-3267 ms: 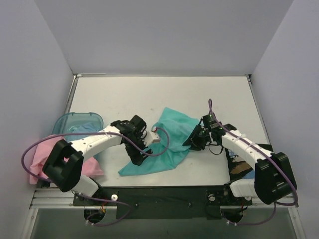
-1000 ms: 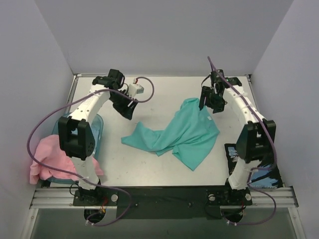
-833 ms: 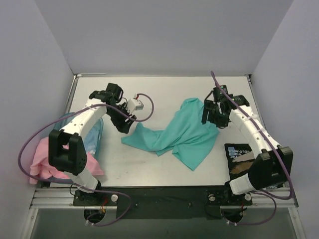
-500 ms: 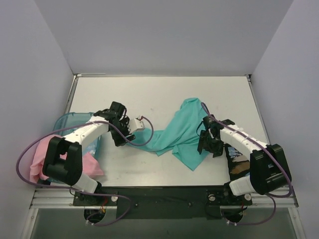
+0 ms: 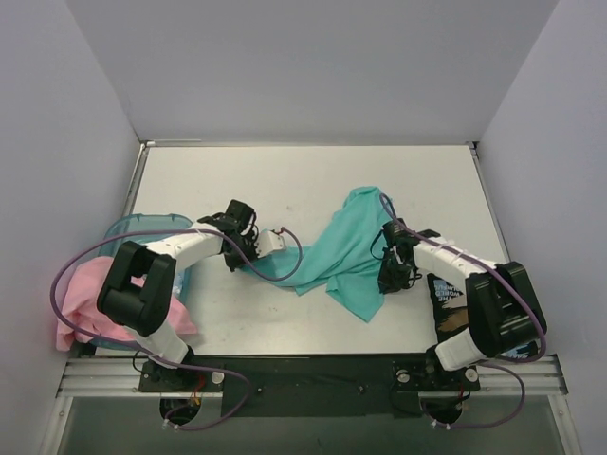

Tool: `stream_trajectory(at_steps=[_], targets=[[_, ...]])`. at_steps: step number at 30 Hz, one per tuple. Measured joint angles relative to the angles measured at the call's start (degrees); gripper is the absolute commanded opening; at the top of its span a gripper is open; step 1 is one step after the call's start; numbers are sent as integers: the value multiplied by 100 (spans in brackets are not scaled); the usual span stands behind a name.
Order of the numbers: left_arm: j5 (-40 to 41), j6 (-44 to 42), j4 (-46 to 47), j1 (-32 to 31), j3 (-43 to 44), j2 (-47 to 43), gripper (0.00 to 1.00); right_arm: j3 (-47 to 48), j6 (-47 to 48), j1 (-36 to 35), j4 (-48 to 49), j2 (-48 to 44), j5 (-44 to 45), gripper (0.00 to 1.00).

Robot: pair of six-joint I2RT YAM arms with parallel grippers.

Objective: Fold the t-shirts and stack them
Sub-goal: Flatten out the tshirt

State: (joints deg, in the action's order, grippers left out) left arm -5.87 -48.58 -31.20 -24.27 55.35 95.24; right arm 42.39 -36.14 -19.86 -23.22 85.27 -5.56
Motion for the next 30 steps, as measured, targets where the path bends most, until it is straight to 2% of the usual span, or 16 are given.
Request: stream_trajectory(at_steps=[4,7,11,15,20,25,28,29,30], targets=[[-68,146,-83,-22,44,4,0,190,140,166,44,-46,-170,0],[-109,363,-452,15,363,15,0,699,306,424,-101,-319,-369,0],[-568,824,-1346,426,1703,11,0,1718,610,822,-374,-984,-647,0],[-1344,1255,-2085,1228,3442,-118,0,2929,918,1408,-627,-1718,-946,0],[-2033,1554,-2900,2048,4658,-761,0,4273,1250,2063,-914,-2426,-1268,0],[-2533,1690,-3668,2120,5029,-1226,0,4957,1438,2236,-1182,-2739,-1598,0],[-2745,1687,-4019,2116,4981,-1268,0,5049,1499,2247,-1255,-2793,-1768,0],[-2804,1663,-4063,2116,4857,-1272,1,5014,1508,2247,-1272,-2796,-1814,0],[-2868,1631,-4092,2116,4675,-1276,7,4929,1519,2247,-1279,-2813,-1849,0]])
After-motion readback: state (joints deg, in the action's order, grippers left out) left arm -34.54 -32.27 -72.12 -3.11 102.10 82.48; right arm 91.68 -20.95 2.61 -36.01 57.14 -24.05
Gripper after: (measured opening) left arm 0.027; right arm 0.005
